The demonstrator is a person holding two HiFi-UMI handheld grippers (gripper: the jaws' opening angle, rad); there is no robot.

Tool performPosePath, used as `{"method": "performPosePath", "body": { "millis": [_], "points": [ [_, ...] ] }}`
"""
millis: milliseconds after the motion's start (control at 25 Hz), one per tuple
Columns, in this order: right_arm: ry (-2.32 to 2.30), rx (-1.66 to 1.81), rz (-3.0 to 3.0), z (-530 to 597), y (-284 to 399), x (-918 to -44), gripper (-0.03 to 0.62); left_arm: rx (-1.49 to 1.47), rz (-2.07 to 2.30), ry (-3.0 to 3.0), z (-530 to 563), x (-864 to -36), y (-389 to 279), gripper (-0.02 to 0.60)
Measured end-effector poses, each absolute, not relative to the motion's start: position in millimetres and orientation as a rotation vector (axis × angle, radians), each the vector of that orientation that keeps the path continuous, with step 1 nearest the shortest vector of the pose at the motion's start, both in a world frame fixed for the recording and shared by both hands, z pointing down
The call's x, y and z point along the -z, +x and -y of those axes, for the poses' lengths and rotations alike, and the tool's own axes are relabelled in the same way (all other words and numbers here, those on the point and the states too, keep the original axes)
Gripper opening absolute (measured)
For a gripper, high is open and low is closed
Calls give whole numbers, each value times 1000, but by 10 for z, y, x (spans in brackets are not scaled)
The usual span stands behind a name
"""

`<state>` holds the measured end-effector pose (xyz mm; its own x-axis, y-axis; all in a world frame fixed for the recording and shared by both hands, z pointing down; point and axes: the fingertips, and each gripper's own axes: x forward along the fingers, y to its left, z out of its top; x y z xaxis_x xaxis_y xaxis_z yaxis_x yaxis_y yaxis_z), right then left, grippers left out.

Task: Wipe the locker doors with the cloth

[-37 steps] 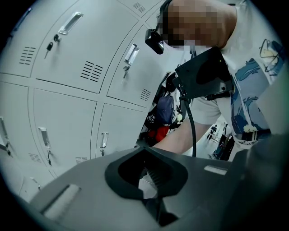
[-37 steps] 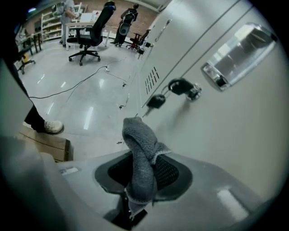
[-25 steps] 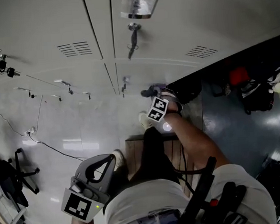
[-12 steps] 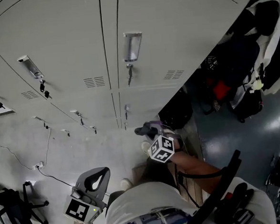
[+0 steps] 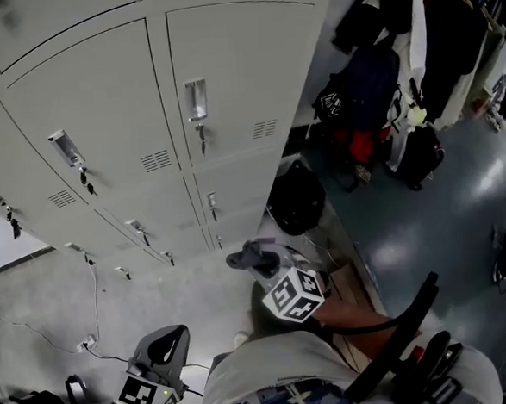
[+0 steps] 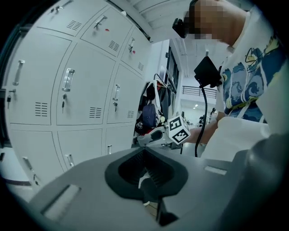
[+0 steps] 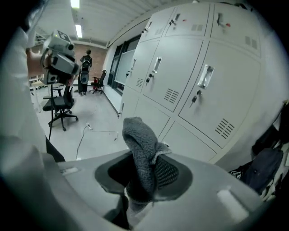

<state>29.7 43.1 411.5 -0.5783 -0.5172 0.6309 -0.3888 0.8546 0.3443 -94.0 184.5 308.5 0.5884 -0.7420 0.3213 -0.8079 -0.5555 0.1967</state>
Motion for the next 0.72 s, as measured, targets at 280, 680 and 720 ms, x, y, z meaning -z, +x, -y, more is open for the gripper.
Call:
{"method": "performPosePath", "body": {
  "millis": [280,680,720],
  "points": [
    [611,205,2317,-995,367,-3663,114,-250,1201,2565,-1914,-2876,-673,3],
    [549,155,2422,-1199,494,-3444,114,-326,1180,2530,-1859,-2847,-267,3],
    [545,151,2432,-1203,529,-3412,114,-333,1185,2525,-1839,-2811,-219,3]
  ]
}}
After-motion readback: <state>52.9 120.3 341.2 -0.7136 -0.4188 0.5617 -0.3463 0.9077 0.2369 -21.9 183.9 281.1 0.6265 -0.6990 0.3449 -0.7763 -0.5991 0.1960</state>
